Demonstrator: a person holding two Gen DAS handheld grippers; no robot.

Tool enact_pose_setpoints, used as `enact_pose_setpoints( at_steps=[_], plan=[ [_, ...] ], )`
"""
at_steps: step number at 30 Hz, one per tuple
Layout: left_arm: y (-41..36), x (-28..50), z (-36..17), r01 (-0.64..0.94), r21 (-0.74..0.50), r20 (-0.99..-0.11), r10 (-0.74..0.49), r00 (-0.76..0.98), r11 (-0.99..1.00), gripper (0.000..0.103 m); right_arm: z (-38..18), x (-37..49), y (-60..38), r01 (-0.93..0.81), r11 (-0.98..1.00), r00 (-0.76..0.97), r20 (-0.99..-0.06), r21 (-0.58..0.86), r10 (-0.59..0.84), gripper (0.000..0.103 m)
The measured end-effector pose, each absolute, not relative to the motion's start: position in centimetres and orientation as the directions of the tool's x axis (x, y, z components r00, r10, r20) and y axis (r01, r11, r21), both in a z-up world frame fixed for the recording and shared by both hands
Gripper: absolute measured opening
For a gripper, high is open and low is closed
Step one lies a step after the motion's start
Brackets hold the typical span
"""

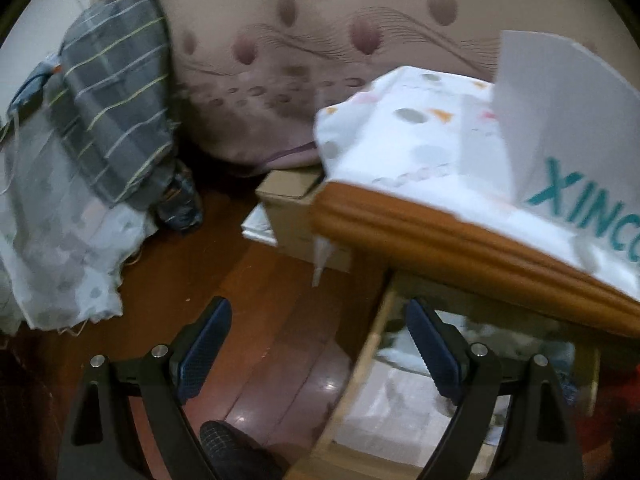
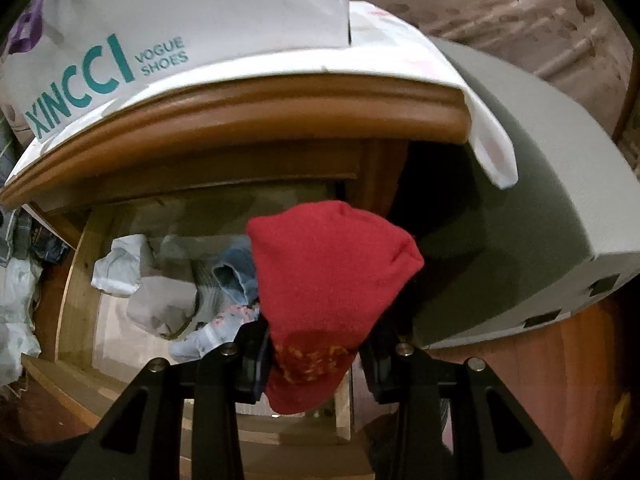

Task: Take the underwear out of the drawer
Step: 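Move left gripper back to the drawer while right lifts the red item toward the box, then lower the red item into the shoe box and open right gripper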

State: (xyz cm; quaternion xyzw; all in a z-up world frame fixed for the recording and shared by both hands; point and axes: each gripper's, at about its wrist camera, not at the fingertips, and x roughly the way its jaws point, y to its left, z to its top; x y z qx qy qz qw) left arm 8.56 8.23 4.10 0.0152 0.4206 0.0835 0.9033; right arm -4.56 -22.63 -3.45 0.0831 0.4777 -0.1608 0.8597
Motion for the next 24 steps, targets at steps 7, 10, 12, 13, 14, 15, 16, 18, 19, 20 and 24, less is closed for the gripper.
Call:
enact_pose_setpoints(
  at_steps=[7,10,12,13,14,15,16,18,19,20,24],
  plan=[
    [9.4,8.1,2.9,-0.156,0.122,-0.746,0.194,0.637,0.980,0.087,-1.3,-5.8,-22.4,0.346,0.938,0.515,-0.833,-0.012,-0.201,0.037],
    [9.7,8.2,3.1,-0.152,0.110,-0.749,0.183,0.637,0.982,0.087,0.3,-6.5,-22.5,0.344,0.938,0.531,-0.819,-0.024,-0.216,0.037],
    [9.9,8.1,3.2,-0.159,0.120,-0.742,0.195,0.641,0.980,0.088,2.0,-7.1,-22.7,0.341,0.940,0.552,-0.804,-0.024,-0.221,0.037],
    [10.0,8.1,3.3,-0.164,0.129,-0.740,0.205,0.640,0.978,0.088,2.7,-7.2,-22.8,0.340,0.940,0.560,-0.799,-0.021,-0.221,0.037],
    [10.3,8.1,3.3,-0.172,0.130,-0.739,0.211,0.639,0.976,0.088,3.7,-7.4,-23.0,0.340,0.940,0.570,-0.792,-0.014,-0.218,0.037],
    [10.5,8.2,3.4,-0.180,0.129,-0.736,0.216,0.641,0.975,0.088,4.8,-7.6,-23.2,0.343,0.939,0.581,-0.784,-0.007,-0.218,0.037],
    [10.6,8.3,3.3,-0.190,0.131,-0.738,0.224,0.637,0.973,0.088,5.7,-7.7,-23.3,0.342,0.940,0.591,-0.775,-0.012,-0.225,0.037],
    [11.1,8.5,3.3,-0.199,0.118,-0.744,0.220,0.631,0.973,0.088,8.5,-7.9,-23.4,0.334,0.942,0.622,-0.742,-0.036,-0.249,0.037],
    [11.3,8.7,3.3,-0.207,0.119,-0.745,0.226,0.628,0.971,0.088,9.7,-7.8,-23.4,0.332,0.943,0.637,-0.729,-0.035,-0.251,0.037],
    [11.4,8.7,3.2,-0.211,0.120,-0.747,0.229,0.624,0.970,0.088,11.1,-7.7,-23.5,0.329,0.944,0.654,-0.712,-0.036,-0.255,0.037],
    [12.2,8.9,3.4,-0.220,0.097,-0.758,0.215,0.616,0.971,0.088,16.7,-6.3,-23.1,0.303,0.949,0.714,-0.640,-0.086,-0.286,0.037]
  ],
)
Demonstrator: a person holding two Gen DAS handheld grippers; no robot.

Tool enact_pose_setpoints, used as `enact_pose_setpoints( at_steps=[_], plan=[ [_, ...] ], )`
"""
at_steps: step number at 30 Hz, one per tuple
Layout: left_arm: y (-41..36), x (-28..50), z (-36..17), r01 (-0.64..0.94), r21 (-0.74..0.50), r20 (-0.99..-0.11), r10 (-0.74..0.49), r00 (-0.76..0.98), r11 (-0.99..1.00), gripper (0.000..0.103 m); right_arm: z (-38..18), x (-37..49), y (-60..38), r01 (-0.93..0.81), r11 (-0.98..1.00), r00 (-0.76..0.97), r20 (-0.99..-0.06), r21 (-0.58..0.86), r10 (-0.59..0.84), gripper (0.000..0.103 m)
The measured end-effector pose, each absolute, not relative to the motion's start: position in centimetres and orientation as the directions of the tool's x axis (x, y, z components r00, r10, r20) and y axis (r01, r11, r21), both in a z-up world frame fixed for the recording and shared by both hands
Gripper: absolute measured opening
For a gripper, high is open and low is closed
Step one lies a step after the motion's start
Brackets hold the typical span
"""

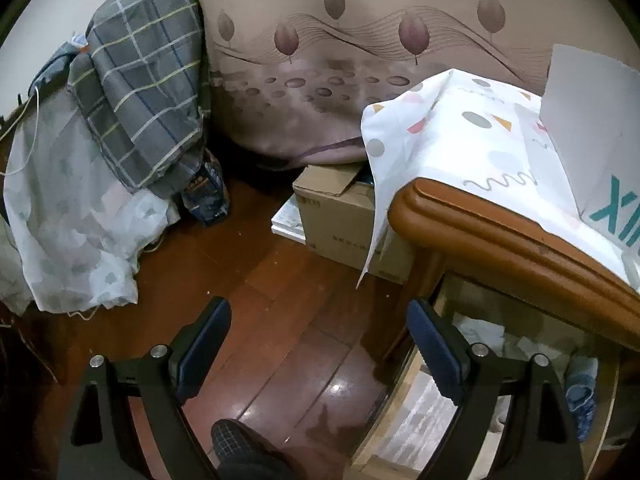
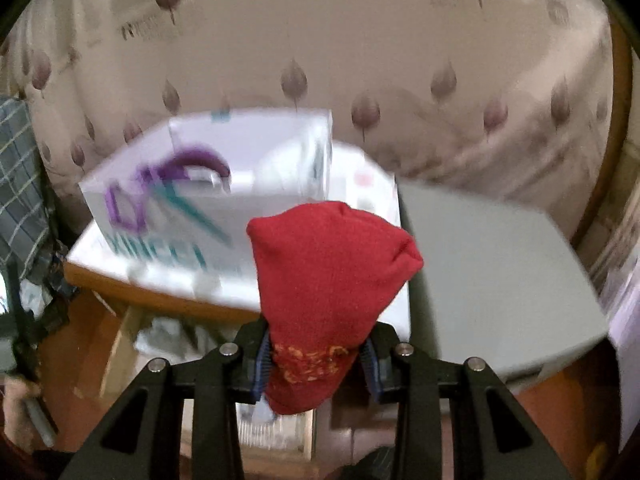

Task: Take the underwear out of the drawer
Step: 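Lower the red item into the shoe box and open right gripper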

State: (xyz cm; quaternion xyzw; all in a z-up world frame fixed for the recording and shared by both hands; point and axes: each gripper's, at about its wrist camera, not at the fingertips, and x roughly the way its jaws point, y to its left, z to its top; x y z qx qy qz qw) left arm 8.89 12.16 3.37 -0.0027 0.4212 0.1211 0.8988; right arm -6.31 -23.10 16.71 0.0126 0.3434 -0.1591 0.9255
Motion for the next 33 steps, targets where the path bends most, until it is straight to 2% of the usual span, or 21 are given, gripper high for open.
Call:
enact_pose_setpoints(
  at_steps=[6,12,21,28,31,33],
  plan=[
    [13.4,9.1,3.4,-0.248,0.095,-0.766,0.230,0.600,0.964,0.088,21.6,-1.3,-22.6,0.272,0.955,0.755,-0.590,-0.115,-0.286,0.037],
    [14.1,9.5,3.2,-0.263,0.088,-0.780,0.231,0.582,0.961,0.088,22.1,4.5,-22.5,0.249,0.965,0.726,-0.643,-0.085,-0.244,0.037],
    [14.2,9.7,3.2,-0.258,0.077,-0.787,0.217,0.578,0.963,0.088,18.7,12.0,-20.3,0.213,0.973,0.634,-0.744,-0.093,-0.210,0.037],
    [14.3,9.8,3.1,-0.258,0.077,-0.791,0.216,0.572,0.963,0.088,14.8,14.5,-19.9,0.205,0.974,0.546,-0.815,-0.094,-0.194,0.038],
    [14.4,9.7,3.1,-0.258,0.068,-0.794,0.209,0.571,0.964,0.088,13.7,14.9,-19.8,0.210,0.974,0.523,-0.833,-0.079,-0.181,0.042],
    [14.4,9.5,3.1,-0.255,0.071,-0.794,0.209,0.571,0.964,0.088,13.3,15.0,-19.6,0.208,0.974,0.516,-0.837,-0.084,-0.182,0.049]
  ],
)
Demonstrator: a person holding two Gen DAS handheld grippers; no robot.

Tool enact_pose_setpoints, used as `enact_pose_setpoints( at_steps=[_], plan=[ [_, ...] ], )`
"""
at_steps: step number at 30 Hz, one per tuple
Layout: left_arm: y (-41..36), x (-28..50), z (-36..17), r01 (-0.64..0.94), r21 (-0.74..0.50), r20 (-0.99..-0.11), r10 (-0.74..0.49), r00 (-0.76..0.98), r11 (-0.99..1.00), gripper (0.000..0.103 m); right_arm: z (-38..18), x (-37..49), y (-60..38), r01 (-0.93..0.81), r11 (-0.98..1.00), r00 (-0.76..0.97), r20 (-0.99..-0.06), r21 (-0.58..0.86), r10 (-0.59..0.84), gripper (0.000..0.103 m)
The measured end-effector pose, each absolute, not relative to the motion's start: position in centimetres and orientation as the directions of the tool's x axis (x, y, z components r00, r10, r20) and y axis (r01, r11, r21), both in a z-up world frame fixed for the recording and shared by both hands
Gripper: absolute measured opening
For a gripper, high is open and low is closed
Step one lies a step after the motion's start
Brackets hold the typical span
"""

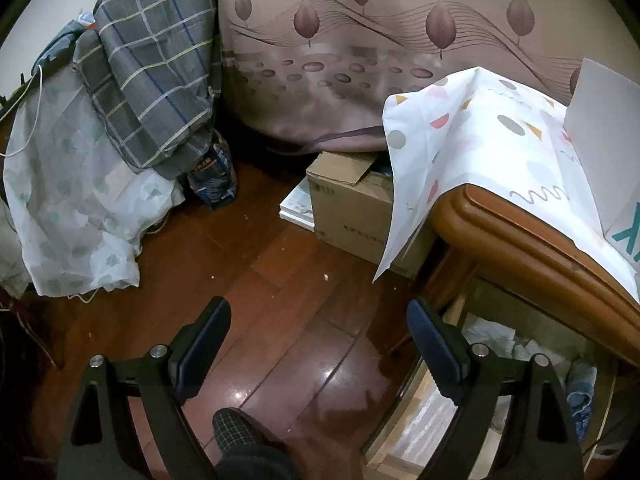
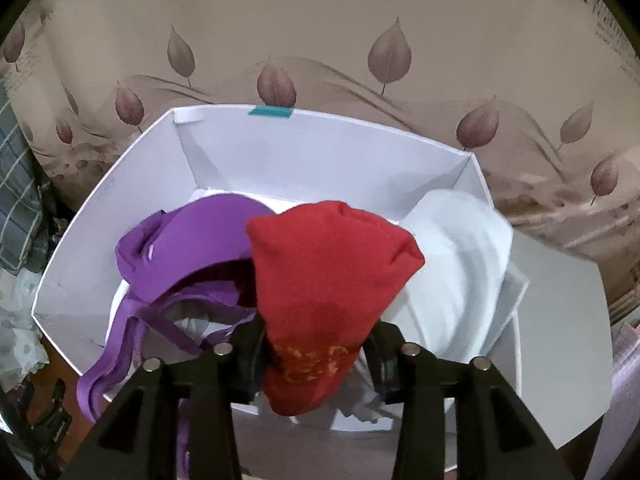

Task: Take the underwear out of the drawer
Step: 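Lower the red item into the shoe box and open right gripper, then move the right gripper back down into the drawer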

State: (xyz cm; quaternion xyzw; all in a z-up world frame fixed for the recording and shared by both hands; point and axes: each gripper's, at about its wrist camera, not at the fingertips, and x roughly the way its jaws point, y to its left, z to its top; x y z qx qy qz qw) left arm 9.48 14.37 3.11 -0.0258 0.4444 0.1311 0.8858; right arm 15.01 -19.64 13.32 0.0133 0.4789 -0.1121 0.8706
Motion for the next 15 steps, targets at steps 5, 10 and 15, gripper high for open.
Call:
enact_pose_setpoints(
  at_steps=[5,10,15],
  plan=[
    [14.4,9.3,3.1,-0.247,0.073,-0.796,0.206,0.570,0.966,0.088,13.7,14.7,-18.6,0.173,0.975,0.543,-0.813,-0.138,-0.211,0.059],
    [14.0,9.3,3.0,-0.237,0.074,-0.796,0.200,0.572,0.969,0.088,16.0,13.6,-17.6,0.138,0.971,0.605,-0.760,-0.196,-0.239,0.066],
    [13.7,9.4,3.0,-0.230,0.079,-0.793,0.201,0.575,0.970,0.088,18.4,9.9,-16.9,0.084,0.982,0.661,-0.728,-0.170,-0.182,0.066]
  ],
)
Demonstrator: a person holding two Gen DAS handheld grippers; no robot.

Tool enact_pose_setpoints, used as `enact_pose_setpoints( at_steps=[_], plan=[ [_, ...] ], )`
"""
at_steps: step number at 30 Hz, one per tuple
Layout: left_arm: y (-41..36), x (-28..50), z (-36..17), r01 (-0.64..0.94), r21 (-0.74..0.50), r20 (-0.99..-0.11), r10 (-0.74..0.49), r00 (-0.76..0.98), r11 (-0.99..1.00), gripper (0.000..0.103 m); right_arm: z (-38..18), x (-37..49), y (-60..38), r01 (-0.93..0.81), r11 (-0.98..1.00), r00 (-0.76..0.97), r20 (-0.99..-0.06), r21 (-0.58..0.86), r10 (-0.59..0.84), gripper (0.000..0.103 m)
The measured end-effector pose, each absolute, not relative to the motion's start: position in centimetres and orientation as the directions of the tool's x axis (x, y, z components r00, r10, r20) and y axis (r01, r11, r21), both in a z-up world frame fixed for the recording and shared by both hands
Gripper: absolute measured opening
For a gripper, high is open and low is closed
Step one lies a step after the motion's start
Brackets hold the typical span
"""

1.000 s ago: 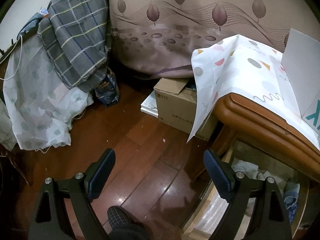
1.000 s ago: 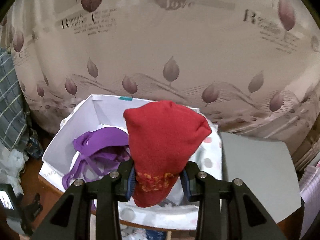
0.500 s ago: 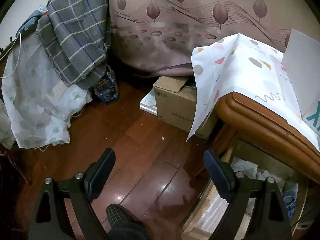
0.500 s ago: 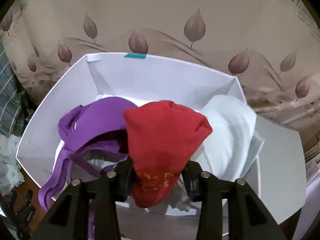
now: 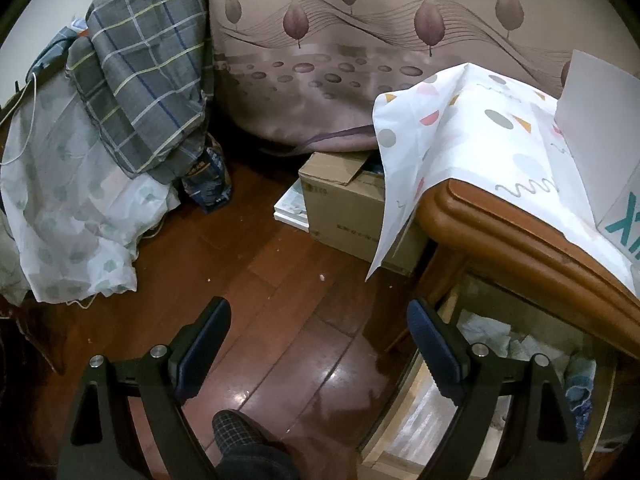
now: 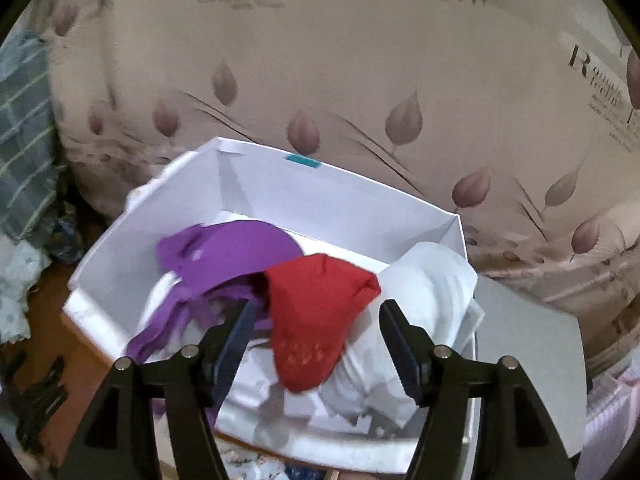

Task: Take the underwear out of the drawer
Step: 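Move the right gripper back down into the drawer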

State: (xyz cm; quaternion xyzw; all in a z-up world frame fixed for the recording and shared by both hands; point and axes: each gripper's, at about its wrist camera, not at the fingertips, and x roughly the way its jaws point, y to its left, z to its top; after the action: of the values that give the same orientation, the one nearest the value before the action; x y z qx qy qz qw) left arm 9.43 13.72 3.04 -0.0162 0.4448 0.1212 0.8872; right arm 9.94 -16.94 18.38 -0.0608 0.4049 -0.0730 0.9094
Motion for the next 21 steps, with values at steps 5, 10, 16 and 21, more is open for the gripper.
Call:
enact_pose_setpoints(
  at_steps=[5,10,16,21],
  plan=[
    [13.7,9.4,3.3,-0.223,0.070,-0.797,0.189,0.573,0.972,0.088,18.8,3.0,-16.1,-0.042,0.989,0.688,-0.722,-0.144,-0.075,0.066],
    [13.8,9.4,3.4,-0.226,0.077,-0.797,0.196,0.571,0.971,0.088,15.2,-2.6,-14.7,-0.181,0.960,0.634,-0.772,-0.215,-0.053,0.066],
    [13.7,9.6,3.3,-0.218,0.084,-0.803,0.196,0.563,0.972,0.088,6.9,-4.2,-14.4,-0.334,0.913,0.471,-0.881,-0.235,-0.054,0.066],
    [13.5,9.6,3.2,-0.204,0.079,-0.807,0.183,0.561,0.976,0.088,0.0,-2.3,-14.7,-0.434,0.869,0.351,-0.933,-0.237,-0.079,0.065]
  ],
)
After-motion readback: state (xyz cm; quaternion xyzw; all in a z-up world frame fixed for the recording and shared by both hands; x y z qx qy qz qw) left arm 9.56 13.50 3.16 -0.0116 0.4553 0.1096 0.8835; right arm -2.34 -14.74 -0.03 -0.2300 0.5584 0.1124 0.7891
